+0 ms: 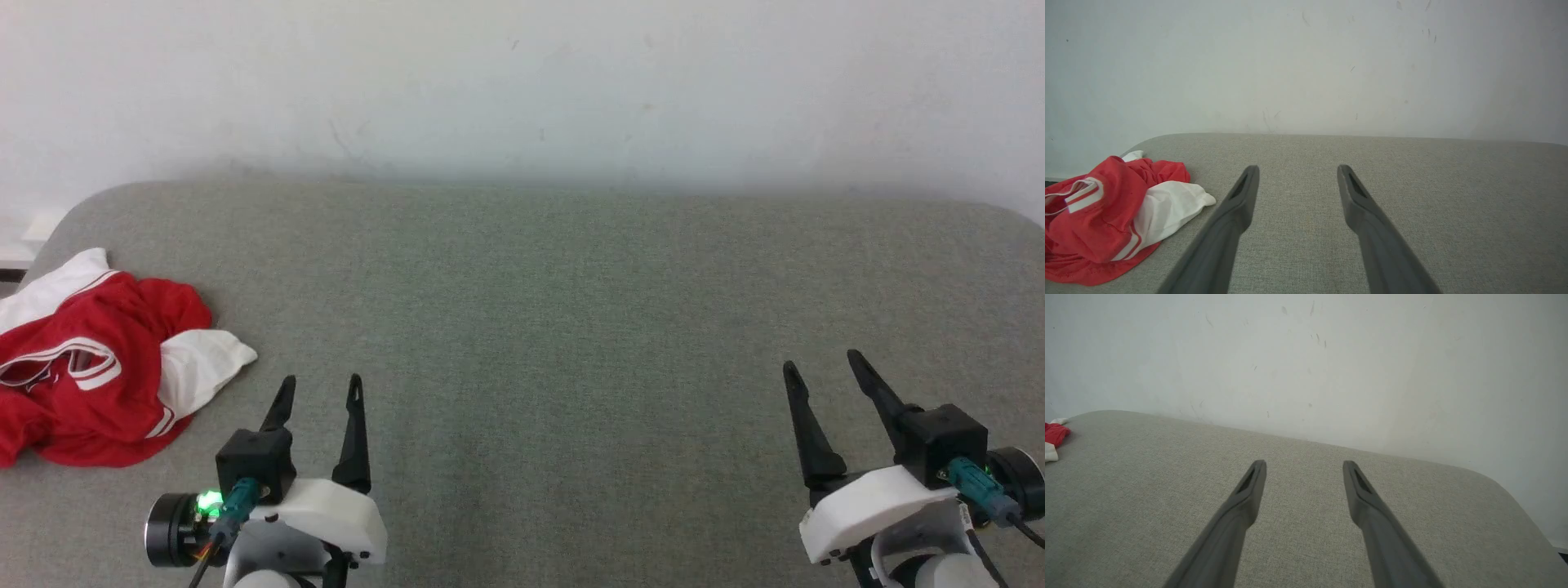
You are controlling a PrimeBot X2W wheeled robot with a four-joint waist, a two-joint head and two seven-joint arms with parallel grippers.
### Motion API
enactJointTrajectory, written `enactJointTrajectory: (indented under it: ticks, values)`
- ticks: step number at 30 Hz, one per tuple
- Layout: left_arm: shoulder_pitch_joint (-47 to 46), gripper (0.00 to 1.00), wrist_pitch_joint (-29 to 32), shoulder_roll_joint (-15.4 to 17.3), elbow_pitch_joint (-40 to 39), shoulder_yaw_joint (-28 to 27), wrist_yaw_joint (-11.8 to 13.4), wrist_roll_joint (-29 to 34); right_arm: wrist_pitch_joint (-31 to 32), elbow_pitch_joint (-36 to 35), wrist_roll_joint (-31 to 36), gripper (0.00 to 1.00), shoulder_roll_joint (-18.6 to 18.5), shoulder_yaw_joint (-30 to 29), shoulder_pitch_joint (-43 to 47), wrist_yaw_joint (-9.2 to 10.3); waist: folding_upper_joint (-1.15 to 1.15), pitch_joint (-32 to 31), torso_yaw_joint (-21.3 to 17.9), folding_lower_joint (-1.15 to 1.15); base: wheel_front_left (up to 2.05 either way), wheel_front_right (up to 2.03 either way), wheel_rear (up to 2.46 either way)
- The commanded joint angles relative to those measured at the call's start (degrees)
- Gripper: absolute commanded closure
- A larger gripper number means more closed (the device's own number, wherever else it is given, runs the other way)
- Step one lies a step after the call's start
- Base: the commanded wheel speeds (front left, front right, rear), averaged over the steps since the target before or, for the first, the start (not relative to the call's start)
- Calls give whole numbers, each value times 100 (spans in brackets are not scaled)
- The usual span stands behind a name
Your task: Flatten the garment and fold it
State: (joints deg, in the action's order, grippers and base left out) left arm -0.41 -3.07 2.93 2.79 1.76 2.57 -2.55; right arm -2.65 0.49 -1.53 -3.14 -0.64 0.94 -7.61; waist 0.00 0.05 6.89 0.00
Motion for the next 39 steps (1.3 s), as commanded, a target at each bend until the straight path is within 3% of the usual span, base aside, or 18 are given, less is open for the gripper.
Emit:
enactJointTrajectory:
  ticks: [1,39]
  values:
    - [-121,0,-58,3,38,11,47,-42,-54,3,-31,0,7,0,5,3,0,-2,131,0,0,0,0]
    - [-42,0,-513,-2,134,-122,346,-338,-374,44,-189,0,15,84,-47,7,0,116,1406,0,0,0,0]
